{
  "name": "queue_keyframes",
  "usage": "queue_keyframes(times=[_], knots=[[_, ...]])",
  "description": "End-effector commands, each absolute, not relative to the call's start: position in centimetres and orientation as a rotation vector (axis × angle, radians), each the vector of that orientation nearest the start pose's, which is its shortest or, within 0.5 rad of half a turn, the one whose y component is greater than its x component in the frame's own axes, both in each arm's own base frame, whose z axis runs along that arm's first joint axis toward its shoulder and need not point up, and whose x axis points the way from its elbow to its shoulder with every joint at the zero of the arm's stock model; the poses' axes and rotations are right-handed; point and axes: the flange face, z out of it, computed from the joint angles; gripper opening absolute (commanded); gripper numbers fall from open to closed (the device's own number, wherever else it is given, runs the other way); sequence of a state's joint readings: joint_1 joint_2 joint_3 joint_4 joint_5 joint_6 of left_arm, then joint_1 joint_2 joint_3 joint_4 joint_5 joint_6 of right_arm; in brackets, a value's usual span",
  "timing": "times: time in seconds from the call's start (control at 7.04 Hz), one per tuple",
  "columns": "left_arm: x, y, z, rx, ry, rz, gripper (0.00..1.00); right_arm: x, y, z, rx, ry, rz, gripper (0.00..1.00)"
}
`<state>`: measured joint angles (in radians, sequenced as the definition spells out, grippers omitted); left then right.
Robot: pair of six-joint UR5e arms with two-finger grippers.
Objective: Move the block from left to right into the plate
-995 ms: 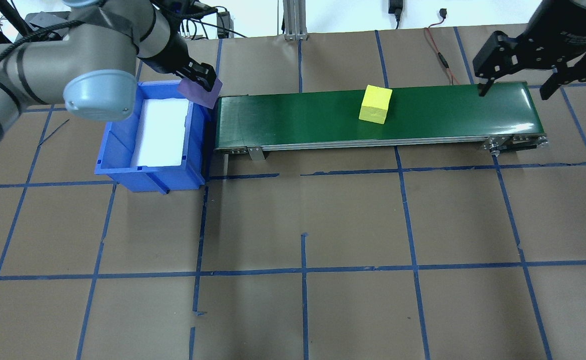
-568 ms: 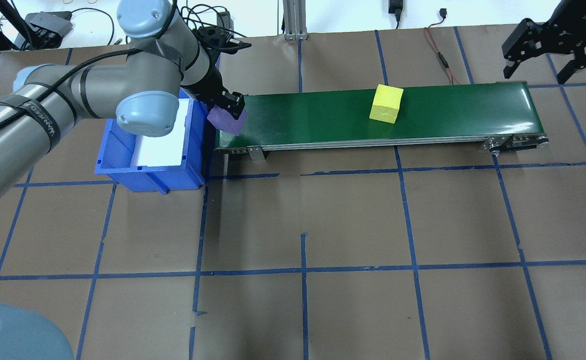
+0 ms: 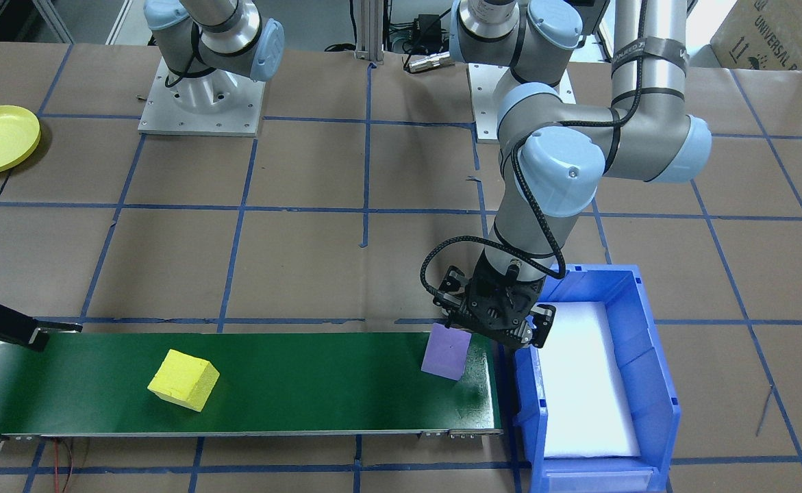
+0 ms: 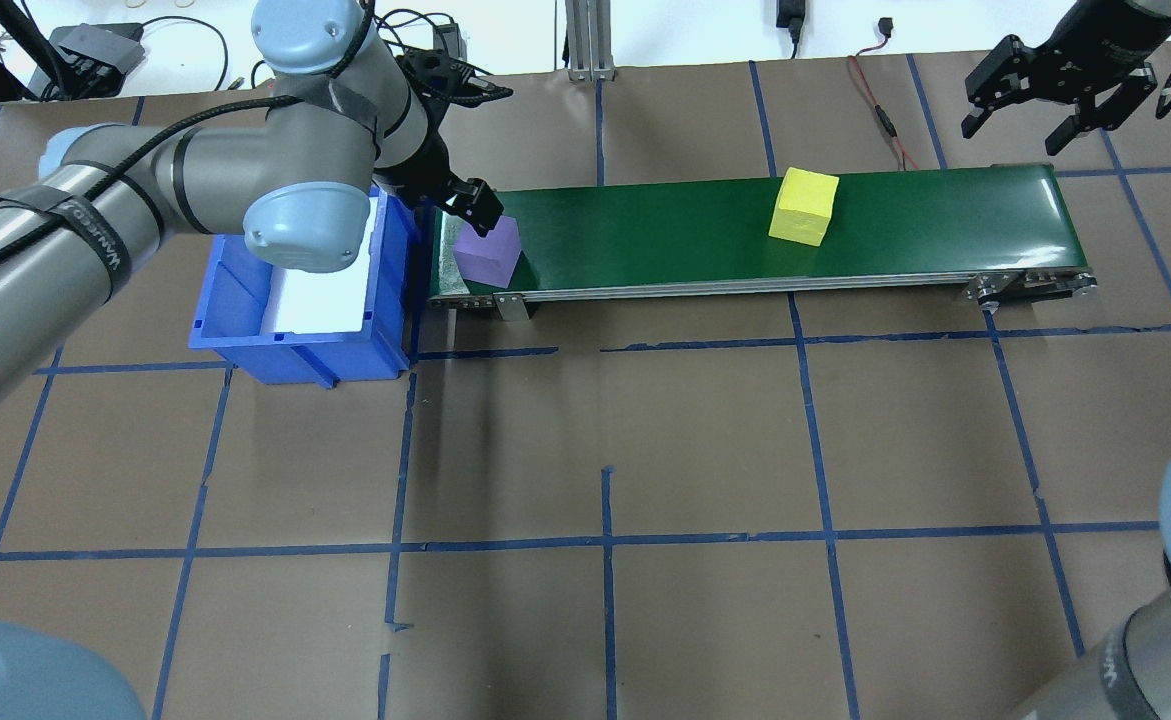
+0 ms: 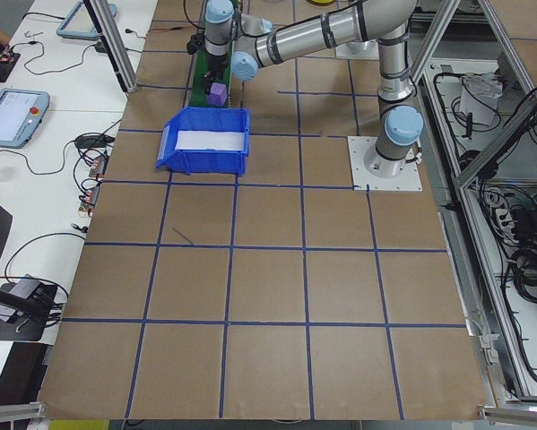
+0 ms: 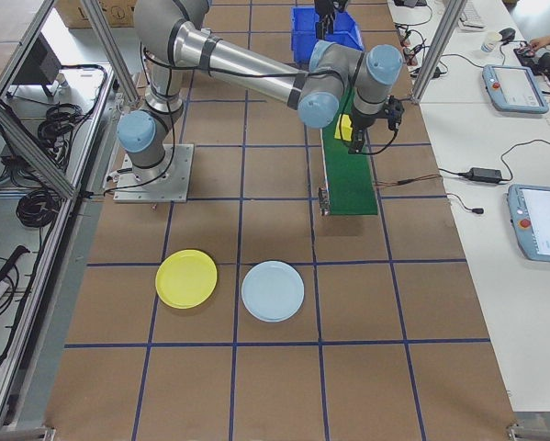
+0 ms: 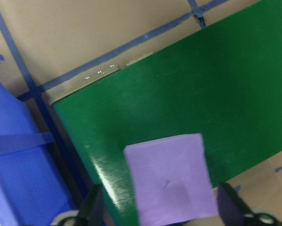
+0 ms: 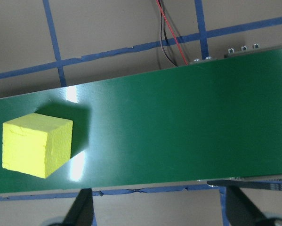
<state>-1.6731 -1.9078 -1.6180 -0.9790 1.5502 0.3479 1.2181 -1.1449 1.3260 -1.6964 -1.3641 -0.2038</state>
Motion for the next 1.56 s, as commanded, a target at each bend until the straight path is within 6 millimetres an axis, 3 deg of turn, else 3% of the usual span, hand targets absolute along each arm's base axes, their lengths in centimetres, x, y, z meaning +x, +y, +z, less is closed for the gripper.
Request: queue_keyframes(times=[0.0, 0.14, 0.28, 0.43, 0.85, 1.14, 1.42], knots=[[-18.7, -56.9, 41.0, 0.675, 2.997, -0.246, 1.00, -8.6, -67.6, 35.5, 0.235, 2.860, -0.046, 1.00], [-18.2, -54.7, 43.2, 0.670, 2.982, -0.175, 1.00, -10.0, -67.9, 34.0, 0.266, 2.838, -0.033, 1.00], [-17.0, -52.6, 44.8, 0.647, 2.959, -0.094, 1.00, -9.6, -68.0, 33.8, 0.266, 2.777, -0.053, 1.00], [-16.3, -51.6, 45.2, 0.625, 2.972, -0.066, 1.00, -9.9, -68.8, 32.5, 0.268, 2.770, -0.097, 1.00], [-16.2, -50.8, 46.0, 0.621, 2.976, -0.076, 1.00, -9.5, -68.2, 30.4, 0.283, 2.753, -0.081, 1.00], [-16.3, -50.6, 46.6, 0.602, 3.017, -0.104, 1.00, -9.1, -69.0, 29.3, 0.277, 2.689, -0.111, 1.00], [-16.7, -50.4, 47.1, 0.443, 3.050, -0.120, 1.00, -9.1, -69.0, 29.2, 0.279, 2.691, -0.110, 1.00]])
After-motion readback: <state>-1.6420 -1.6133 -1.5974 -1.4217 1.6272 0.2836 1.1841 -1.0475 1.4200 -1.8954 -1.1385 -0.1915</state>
